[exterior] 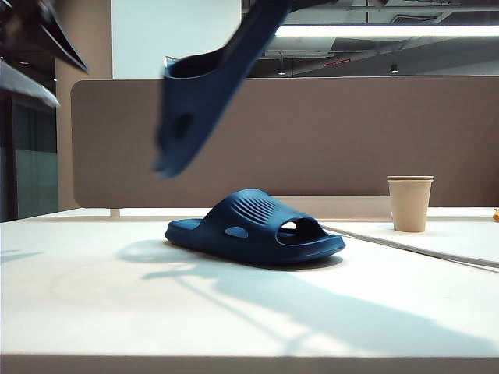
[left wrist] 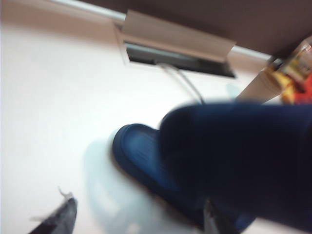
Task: Interlock the pair of blue slippers on the table with their fronts facing up.
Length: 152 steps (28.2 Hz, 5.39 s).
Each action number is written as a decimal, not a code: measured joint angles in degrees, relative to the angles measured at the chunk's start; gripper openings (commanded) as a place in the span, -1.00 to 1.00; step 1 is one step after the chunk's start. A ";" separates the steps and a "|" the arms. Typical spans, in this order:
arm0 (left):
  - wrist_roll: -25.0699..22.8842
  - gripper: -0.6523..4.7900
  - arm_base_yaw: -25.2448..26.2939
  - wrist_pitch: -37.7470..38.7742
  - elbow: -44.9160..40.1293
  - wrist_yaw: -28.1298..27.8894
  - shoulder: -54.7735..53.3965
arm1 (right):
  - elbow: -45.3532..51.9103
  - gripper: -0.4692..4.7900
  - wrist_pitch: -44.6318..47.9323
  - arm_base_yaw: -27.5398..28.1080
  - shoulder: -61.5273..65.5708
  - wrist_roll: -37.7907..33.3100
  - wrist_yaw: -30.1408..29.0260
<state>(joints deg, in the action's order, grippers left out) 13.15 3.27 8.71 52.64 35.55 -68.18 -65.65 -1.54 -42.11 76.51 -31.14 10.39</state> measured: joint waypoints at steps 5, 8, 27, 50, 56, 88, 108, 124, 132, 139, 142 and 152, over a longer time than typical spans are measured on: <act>0.00 0.47 2.32 4.59 0.00 6.78 10.86 | 0.11 -0.83 0.96 0.42 4.37 -0.92 -10.64; 0.00 0.47 2.34 6.97 0.00 6.73 15.19 | 0.20 -0.83 4.70 0.35 7.13 -3.45 -11.23; -5.11 0.47 2.58 22.82 -2.32 4.33 21.55 | 0.00 -0.83 14.91 -8.13 25.53 -17.51 -2.75; -5.68 0.47 2.58 23.43 -2.34 4.33 21.55 | -0.26 -0.83 13.49 -8.11 34.01 -21.77 -4.55; -5.84 0.47 2.58 23.43 -2.34 4.35 21.55 | -0.28 -0.82 13.55 -8.11 34.62 -21.79 -4.59; -5.84 0.47 2.58 24.13 -2.34 4.37 21.55 | -0.35 -0.36 9.07 -5.22 36.02 -18.25 -6.21; -6.27 0.47 2.58 24.15 -2.34 4.37 21.55 | 0.20 0.28 5.07 -3.26 31.82 -4.96 -9.01; -7.13 0.47 4.50 30.64 -2.36 9.51 15.19 | 0.24 0.27 -3.85 -3.26 8.92 1.99 -9.07; -7.80 0.48 10.84 30.60 -2.34 12.02 7.04 | 7.15 0.26 -4.72 -3.19 -3.93 4.07 -8.96; -8.41 0.60 13.22 30.69 -2.38 11.32 -0.42 | 16.44 0.26 -1.22 -3.19 -10.03 4.02 -8.92; -8.46 0.73 13.84 30.67 -2.40 9.07 -3.26 | 19.43 0.26 0.24 -3.10 -9.99 4.02 -8.92; -8.52 0.69 16.28 29.62 -2.38 -1.66 -5.20 | 24.26 0.21 3.13 -0.20 -9.92 3.13 -9.11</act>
<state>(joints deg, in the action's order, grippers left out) 4.62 19.55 38.33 50.26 33.89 -73.38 -41.39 1.58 -42.30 66.59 -28.01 1.28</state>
